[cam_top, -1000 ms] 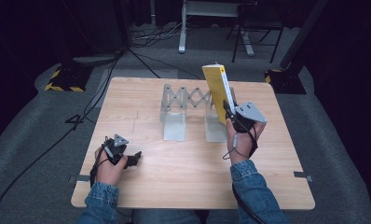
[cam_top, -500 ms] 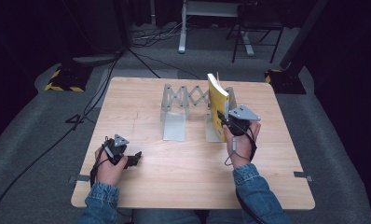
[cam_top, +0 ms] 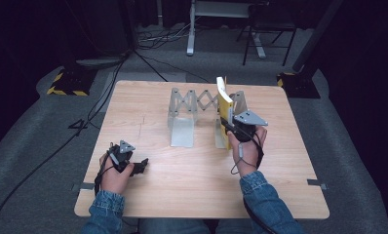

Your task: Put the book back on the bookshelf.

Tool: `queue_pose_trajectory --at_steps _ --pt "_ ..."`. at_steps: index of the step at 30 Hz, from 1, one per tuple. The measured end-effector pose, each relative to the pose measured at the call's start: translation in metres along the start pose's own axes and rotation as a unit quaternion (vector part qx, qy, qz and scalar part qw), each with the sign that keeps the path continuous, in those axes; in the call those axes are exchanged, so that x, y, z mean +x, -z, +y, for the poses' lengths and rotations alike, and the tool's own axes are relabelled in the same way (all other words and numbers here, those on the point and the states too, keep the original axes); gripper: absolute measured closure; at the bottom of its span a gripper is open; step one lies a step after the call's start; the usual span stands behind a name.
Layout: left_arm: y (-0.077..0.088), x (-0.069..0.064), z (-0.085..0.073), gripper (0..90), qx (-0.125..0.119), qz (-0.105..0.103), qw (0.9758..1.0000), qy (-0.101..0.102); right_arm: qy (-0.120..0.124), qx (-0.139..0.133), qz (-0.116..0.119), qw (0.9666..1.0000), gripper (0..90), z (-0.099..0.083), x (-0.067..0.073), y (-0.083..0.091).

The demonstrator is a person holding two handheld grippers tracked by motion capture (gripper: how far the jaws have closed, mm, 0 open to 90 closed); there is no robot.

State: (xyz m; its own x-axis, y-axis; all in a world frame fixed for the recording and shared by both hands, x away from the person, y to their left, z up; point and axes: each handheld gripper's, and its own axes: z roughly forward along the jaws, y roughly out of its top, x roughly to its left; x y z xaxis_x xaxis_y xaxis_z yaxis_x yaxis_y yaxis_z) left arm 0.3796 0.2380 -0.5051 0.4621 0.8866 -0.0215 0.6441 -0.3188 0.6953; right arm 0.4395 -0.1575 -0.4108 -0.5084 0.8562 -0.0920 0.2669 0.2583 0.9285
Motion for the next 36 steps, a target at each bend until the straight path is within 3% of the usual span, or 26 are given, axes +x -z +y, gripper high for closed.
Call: queue_pose_trajectory --at_steps 8,10,23,28,36 --pt "0.001 -0.001 0.0 15.8 0.001 -0.002 1.0 -0.001 0.004 0.018 0.004 0.9998 64.9 -0.006 0.004 -0.009" --pt "0.001 -0.001 -0.001 15.7 0.0 -0.002 1.0 -0.004 -0.007 0.015 0.009 0.9998 65.4 -0.01 0.002 -0.01" --pt "0.002 -0.003 -0.002 15.7 0.001 -0.004 1.0 -0.007 0.0 0.016 0.001 0.9999 63.3 -0.009 0.002 -0.011" --pt "0.002 -0.003 -0.002 15.8 0.002 -0.005 1.0 -0.007 -0.007 0.02 0.005 0.9998 54.5 -0.012 -0.002 -0.006" --pt "0.006 -0.005 -0.006 15.8 0.001 -0.007 0.9999 -0.008 -0.011 -0.002 0.008 0.9999 40.4 -0.002 -0.005 0.011"
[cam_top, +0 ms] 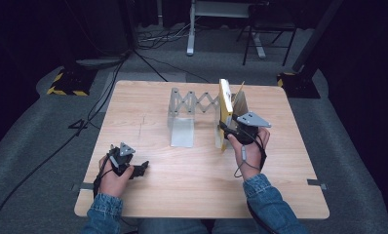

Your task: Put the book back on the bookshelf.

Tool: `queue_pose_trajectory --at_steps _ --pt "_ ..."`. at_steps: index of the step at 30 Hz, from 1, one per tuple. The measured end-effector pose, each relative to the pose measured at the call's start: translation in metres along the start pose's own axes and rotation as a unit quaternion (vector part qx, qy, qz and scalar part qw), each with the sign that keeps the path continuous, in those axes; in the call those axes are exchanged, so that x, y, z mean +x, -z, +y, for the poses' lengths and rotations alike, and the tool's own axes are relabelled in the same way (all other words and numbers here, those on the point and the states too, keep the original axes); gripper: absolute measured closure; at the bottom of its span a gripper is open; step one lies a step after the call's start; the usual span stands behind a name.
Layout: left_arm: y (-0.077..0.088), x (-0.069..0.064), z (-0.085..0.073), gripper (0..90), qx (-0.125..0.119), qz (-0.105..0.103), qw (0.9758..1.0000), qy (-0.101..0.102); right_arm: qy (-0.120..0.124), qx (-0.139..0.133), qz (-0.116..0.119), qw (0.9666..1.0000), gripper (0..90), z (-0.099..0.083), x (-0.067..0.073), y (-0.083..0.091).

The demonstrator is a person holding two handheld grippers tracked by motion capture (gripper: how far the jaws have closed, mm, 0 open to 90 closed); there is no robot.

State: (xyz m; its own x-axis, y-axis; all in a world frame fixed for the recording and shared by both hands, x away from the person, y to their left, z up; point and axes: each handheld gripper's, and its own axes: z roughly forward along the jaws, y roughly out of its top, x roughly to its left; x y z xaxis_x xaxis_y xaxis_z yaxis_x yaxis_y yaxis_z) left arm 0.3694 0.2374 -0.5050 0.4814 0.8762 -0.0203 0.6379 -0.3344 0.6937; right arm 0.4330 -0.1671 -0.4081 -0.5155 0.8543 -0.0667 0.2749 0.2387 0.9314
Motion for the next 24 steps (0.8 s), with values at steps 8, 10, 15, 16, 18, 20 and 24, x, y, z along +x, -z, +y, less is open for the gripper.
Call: queue_pose_trajectory --at_steps 8,10,15,16,18,20,24 --pt "0.006 -0.002 -0.006 15.8 -0.001 -0.002 1.0 -0.003 0.018 -0.009 0.012 0.9997 33.7 0.009 -0.001 0.024" --pt "0.007 -0.002 -0.008 15.8 0.0 -0.003 1.0 -0.001 0.021 -0.007 0.014 0.9996 32.5 0.01 -0.003 0.031" --pt "0.01 -0.002 -0.011 15.7 -0.002 -0.005 1.0 -0.001 0.018 -0.004 0.025 0.9995 30.4 0.009 -0.011 0.049" --pt "0.01 -0.002 -0.011 15.7 -0.002 -0.005 1.0 -0.001 0.017 -0.004 0.027 0.9995 30.2 0.009 -0.013 0.053" --pt "0.01 -0.002 -0.011 15.7 -0.002 -0.006 1.0 -0.002 0.018 -0.003 0.028 0.9994 29.7 0.008 -0.018 0.061" --pt "0.01 -0.002 -0.011 15.7 -0.002 -0.006 1.0 -0.002 0.018 -0.002 0.034 0.9993 29.2 0.008 -0.022 0.068" --pt "0.01 0.0 -0.011 15.3 -0.001 -0.01 0.9999 -0.007 0.024 0.006 0.039 0.999 27.7 0.007 -0.03 0.08"
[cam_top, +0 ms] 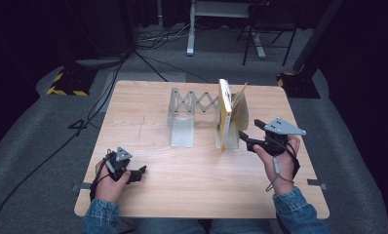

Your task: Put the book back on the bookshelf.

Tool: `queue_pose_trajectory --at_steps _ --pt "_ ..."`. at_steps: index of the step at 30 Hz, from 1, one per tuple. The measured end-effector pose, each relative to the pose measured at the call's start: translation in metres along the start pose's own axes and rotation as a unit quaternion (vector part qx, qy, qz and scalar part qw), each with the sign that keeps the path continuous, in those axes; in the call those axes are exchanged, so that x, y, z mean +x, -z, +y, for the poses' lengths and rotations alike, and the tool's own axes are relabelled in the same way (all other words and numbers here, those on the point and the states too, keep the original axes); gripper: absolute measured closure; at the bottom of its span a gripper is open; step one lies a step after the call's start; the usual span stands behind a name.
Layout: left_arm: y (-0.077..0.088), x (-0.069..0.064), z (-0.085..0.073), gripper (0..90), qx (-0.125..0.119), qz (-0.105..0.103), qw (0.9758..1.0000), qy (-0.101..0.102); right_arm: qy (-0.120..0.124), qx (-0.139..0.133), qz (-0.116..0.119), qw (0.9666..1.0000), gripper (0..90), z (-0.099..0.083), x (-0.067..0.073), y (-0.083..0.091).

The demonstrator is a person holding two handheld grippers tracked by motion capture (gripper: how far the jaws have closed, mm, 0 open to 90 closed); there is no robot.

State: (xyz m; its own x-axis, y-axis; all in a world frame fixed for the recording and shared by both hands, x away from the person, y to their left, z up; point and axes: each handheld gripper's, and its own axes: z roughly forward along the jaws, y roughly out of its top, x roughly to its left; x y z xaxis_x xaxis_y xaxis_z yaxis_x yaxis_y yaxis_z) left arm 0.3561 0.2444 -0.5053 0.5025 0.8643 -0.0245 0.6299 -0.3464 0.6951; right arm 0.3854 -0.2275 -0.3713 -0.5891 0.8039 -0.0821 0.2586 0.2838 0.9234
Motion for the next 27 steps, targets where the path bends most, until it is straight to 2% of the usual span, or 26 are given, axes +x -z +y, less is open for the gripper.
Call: queue_pose_trajectory --at_steps 9,10,11,13,17,21,27 --pt "0.0 0.002 0.0 14.9 0.0 -0.005 1.0 -0.006 -0.006 0.024 -0.003 0.9997 22.8 -0.013 -0.025 0.024" --pt "0.0 0.002 0.0 14.9 0.001 -0.006 1.0 -0.008 -0.013 0.031 -0.002 0.9994 21.4 -0.018 -0.033 0.029" --pt "0.0 0.002 0.0 14.8 0.001 -0.006 1.0 -0.008 -0.013 0.031 -0.002 0.9994 21.4 -0.018 -0.033 0.029" --pt "0.0 0.003 0.0 14.8 0.002 -0.006 0.9999 -0.008 -0.017 0.047 0.011 0.9987 19.3 -0.024 -0.042 0.032" --pt "0.0 0.002 0.0 14.7 0.001 -0.005 1.0 -0.008 -0.019 0.067 0.013 0.9975 17.5 -0.036 -0.053 0.033" --pt "0.0 0.002 0.0 14.7 0.003 -0.005 1.0 -0.008 -0.03 0.101 0.019 0.9943 16.7 -0.051 -0.063 0.031" --pt "0.0 0.002 0.0 14.7 0.003 -0.005 0.9999 -0.008 -0.046 0.155 0.011 0.9867 16.6 -0.079 -0.074 0.024"
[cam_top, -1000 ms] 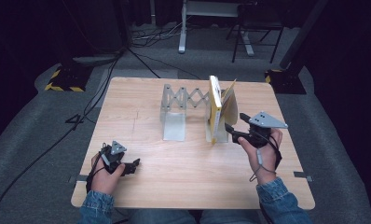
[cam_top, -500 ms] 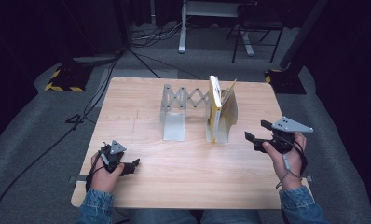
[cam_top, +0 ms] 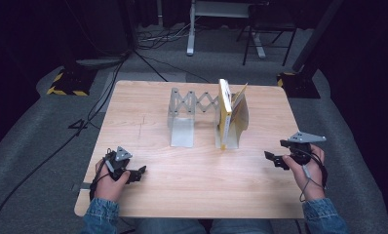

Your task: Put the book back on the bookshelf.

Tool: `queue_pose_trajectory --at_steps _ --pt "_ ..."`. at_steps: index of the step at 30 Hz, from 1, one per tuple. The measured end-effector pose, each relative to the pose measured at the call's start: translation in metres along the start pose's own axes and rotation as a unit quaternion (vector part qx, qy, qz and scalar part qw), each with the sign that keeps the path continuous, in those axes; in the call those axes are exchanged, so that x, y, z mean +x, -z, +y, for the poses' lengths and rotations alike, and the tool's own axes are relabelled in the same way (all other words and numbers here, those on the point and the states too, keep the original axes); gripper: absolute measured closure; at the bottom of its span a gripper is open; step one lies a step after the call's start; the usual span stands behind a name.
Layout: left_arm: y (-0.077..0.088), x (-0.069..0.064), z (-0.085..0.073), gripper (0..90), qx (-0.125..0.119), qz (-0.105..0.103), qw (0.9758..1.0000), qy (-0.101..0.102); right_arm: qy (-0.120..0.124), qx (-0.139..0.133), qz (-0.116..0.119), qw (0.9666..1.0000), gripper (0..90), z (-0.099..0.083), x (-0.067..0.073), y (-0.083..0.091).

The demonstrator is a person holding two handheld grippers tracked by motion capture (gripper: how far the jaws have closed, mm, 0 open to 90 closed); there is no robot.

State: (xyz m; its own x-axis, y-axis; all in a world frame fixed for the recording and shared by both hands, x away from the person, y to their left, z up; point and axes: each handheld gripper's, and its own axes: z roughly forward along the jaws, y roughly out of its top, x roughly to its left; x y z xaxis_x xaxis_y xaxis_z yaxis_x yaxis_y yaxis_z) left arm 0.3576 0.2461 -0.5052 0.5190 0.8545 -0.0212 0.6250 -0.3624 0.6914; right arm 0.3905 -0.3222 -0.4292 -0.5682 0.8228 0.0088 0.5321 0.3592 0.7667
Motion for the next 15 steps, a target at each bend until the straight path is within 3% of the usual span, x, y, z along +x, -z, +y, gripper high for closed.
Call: queue_pose_trajectory --at_steps 8,15 --pt "0.0 0.0 0.0 14.7 0.0 0.0 1.0 0.001 -0.02 0.044 0.0 0.9988 16.7 -0.024 -0.01 -0.018" --pt "0.0 0.0 0.0 14.7 0.001 0.0 1.0 0.001 -0.022 0.055 -0.004 0.9982 16.8 -0.041 -0.012 -0.027"
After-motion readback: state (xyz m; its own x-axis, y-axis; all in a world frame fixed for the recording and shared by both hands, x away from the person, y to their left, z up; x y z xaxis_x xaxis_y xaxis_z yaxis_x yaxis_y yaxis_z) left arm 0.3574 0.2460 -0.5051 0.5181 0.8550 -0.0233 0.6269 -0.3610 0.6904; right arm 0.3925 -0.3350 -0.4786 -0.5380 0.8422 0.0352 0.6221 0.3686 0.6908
